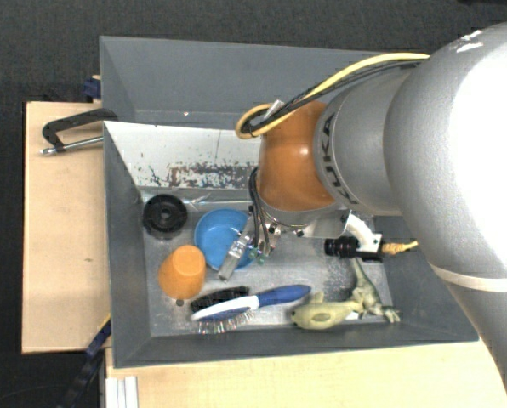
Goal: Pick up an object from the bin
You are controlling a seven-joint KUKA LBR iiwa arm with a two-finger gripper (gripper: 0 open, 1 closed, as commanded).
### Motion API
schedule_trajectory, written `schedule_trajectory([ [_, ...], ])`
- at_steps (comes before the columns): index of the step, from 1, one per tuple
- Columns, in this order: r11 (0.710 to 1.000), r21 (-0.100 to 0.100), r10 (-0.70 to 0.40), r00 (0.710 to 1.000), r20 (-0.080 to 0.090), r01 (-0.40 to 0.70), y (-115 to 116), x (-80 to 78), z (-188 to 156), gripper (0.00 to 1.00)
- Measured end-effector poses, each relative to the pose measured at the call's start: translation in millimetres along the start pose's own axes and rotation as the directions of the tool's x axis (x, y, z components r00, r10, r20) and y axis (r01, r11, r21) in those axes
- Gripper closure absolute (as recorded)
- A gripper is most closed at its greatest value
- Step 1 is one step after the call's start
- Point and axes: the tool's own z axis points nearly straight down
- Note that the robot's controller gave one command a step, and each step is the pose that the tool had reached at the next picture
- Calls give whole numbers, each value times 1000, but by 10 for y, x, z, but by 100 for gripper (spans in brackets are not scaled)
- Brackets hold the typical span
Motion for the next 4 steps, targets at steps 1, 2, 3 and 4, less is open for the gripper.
schedule_trajectory([
  [1, 988, 4, 151, 988, -4, -151, 13, -16, 306, 0],
  [2, 989, 4, 150, 989, -3, -150, 19, -17, 300, 0],
  [3, 989, 3, 150, 989, -2, -150, 21, -18, 298, 100],
  [4, 989, 0, 148, 989, 0, -148, 35, -24, 206, 100],
])
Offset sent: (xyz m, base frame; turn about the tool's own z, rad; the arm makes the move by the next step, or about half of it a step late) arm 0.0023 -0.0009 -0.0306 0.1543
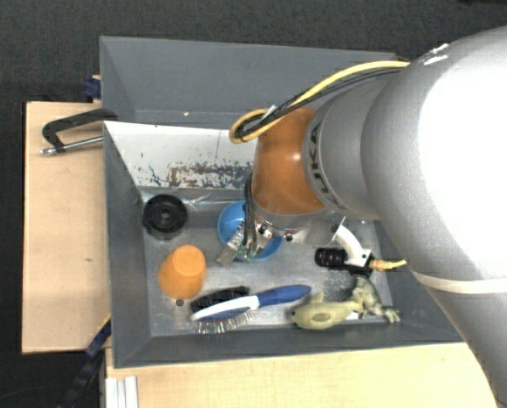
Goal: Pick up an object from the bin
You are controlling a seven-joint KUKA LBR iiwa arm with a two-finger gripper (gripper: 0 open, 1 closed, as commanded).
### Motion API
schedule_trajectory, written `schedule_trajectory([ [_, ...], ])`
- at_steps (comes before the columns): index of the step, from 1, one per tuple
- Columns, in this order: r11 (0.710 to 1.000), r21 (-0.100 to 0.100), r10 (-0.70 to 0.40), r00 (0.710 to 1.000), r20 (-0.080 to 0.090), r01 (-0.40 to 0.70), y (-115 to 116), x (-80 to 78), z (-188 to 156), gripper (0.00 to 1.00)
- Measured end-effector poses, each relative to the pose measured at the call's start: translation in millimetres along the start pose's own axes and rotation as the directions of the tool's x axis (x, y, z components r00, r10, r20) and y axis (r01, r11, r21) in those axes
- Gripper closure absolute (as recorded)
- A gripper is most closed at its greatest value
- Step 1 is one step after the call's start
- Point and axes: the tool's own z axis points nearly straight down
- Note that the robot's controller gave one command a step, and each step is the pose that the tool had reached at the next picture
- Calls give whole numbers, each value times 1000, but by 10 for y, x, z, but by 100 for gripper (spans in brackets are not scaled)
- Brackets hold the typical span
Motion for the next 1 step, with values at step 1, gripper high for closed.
schedule_trajectory([
  [1, 1000, -4, -2, 1000, 3, 2, 21, -9, -501, 100],
])
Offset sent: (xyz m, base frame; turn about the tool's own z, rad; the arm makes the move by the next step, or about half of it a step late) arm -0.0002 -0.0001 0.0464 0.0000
